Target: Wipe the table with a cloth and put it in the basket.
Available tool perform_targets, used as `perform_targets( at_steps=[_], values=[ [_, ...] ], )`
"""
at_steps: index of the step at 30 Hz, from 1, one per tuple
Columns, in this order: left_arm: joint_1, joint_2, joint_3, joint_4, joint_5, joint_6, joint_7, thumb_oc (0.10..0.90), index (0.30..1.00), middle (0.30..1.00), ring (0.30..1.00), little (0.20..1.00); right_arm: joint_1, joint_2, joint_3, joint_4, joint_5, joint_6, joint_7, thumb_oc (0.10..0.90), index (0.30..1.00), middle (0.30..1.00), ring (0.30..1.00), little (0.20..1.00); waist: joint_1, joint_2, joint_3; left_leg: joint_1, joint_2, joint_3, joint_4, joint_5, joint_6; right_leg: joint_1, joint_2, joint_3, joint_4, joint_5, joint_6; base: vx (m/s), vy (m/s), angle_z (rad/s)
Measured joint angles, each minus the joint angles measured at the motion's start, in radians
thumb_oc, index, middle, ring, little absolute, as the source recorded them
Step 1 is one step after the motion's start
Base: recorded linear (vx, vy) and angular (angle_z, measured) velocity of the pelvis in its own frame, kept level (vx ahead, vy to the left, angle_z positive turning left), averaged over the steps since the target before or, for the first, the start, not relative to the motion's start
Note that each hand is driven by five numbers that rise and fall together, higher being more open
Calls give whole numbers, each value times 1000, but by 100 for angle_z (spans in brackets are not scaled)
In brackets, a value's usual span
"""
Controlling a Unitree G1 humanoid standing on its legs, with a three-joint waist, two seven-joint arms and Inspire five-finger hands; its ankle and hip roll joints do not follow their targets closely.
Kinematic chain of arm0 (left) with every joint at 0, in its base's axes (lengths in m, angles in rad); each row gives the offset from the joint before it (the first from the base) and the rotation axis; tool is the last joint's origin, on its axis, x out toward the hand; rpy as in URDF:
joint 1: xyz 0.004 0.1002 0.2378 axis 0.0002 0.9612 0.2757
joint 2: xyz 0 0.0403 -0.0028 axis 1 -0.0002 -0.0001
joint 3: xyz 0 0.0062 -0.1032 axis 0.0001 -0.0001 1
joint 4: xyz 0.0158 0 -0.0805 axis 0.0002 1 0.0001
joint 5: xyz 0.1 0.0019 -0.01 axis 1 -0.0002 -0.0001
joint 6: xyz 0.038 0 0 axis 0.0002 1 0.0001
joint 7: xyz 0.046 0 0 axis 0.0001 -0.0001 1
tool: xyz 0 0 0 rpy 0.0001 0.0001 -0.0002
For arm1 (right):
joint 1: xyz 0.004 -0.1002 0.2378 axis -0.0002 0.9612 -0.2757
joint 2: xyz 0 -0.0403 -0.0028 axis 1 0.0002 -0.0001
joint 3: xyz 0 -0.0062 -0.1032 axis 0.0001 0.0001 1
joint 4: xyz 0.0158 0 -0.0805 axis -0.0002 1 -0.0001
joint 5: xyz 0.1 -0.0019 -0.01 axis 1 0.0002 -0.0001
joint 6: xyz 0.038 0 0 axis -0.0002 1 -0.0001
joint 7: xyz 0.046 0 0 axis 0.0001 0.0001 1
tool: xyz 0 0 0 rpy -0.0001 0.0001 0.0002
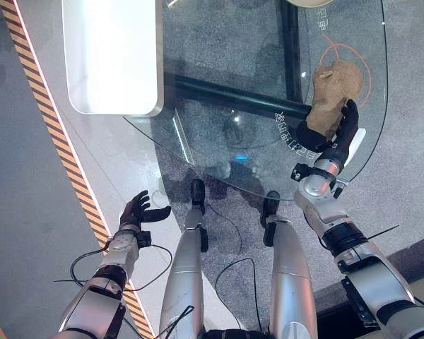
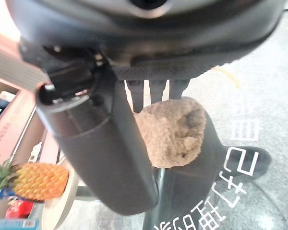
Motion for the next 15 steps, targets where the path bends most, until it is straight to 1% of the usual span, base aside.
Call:
perform_targets(
  at_steps=[3, 7, 9, 15],
  values=[
    [0, -3, -3, 1, 0, -1, 0, 800, 900, 900, 900, 900, -10, 1, 0, 31, 29, 0, 0, 800, 900, 900, 900, 900, 4, 0, 0, 1, 0, 0, 0, 1, 0, 0, 0, 0, 2, 0, 0, 0, 0, 0],
    [0, -6, -5, 5, 0, -4, 0, 800, 900, 900, 900, 900, -33, 2, 0, 78, 35, 0, 0, 800, 900, 900, 900, 900, 14, 1, 0, 10, 0, 0, 0, 2, 0, 8, -1, 0, 3, 0, 0, 0, 0, 0],
    [0, -6, -22, 13, 0, -6, 0, 800, 900, 900, 900, 900, -39, 5, 0, 100, 39, 0, 0, 800, 900, 900, 900, 900, 17, 2, -1, 17, 0, 0, -1, 2, 0, 15, -1, 0, 3, 0, -1, 0, 0, 0],
    [1, -10, -40, 24, 0, -9, 0, 800, 900, 900, 900, 900, -76, 11, -1, 152, 47, 0, -2, 800, 900, 900, 900, 900, 17, 6, 0, 16, 0, 0, -3, 0, 3, 14, -1, 0, 3, 0, -1, 0, 0, 0]
  ],
)
